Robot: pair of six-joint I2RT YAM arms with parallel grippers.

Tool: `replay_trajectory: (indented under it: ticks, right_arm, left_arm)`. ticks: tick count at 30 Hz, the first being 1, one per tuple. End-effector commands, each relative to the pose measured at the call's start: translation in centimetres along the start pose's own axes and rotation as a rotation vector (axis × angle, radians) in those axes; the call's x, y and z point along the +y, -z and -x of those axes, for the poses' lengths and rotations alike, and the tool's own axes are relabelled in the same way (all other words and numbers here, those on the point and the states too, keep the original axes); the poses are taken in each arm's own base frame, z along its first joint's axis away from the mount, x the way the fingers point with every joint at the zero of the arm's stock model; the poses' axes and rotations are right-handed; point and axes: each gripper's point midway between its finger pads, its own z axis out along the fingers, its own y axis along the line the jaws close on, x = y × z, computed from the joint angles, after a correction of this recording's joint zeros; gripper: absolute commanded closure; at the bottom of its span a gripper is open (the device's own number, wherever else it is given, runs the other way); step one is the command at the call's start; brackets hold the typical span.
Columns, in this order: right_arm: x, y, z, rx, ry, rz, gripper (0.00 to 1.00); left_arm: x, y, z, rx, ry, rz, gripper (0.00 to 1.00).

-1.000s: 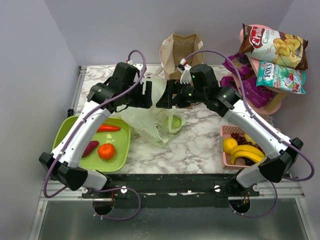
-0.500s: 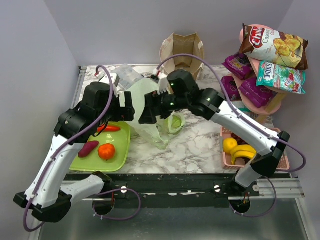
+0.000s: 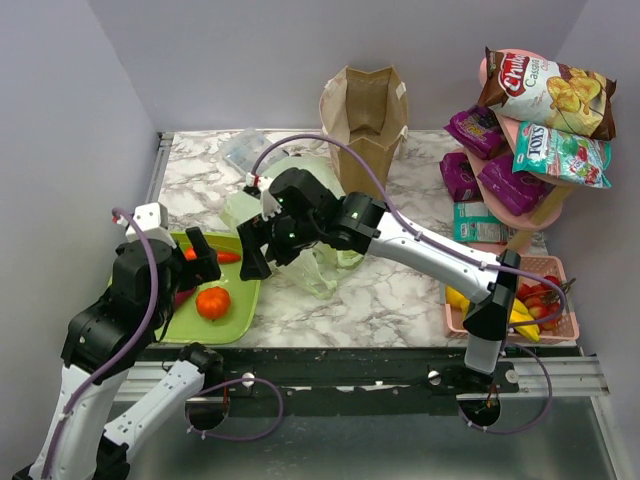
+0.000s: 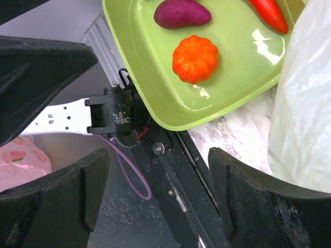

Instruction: Place the food into the grocery bag and tie it

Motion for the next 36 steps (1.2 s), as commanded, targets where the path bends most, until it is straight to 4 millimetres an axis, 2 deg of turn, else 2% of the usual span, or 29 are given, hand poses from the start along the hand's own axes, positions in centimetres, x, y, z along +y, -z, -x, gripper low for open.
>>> replay_trajectory:
  ticks: [1,7,13,18,22,36]
  right_arm:
    - [0.2,-1.7,-0.1,0.006,-0.026,-0.033,0.16]
    - [0.1,-3.8,0.0,0.004,-0.104,-0.03,0.16]
    - [0.1,-6.0,-0.2,0.018,-0.165,-0.026,0.16]
    - [-0.9,-7.8,-0.6,0.023,-0.216,-0.068,0.16]
    - [-1.7,-9.1,-1.0,0.024,-0.253,-0.102,0.15]
    - [-2.5,-13.3,-1.9,0.002,-0.41,-0.135,0.14]
  left_arm:
    - [3.0,0.3,-0.1,-0.097,0.073,0.116,0.01]
    - [4.6,0.6,-1.1,-0.186,0.132,0.126,0.02]
    - [5.0,0.9,-2.0,-0.246,0.157,0.076,0.01]
    - [5.6,0.5,-3.2,-0.268,0.173,0.075,0.02]
    - [6.2,1.2,-2.7,-0.328,0.204,0.069,0.01]
    - [7.7,2.1,-2.6,-0.427,0.279,0.089,0.01]
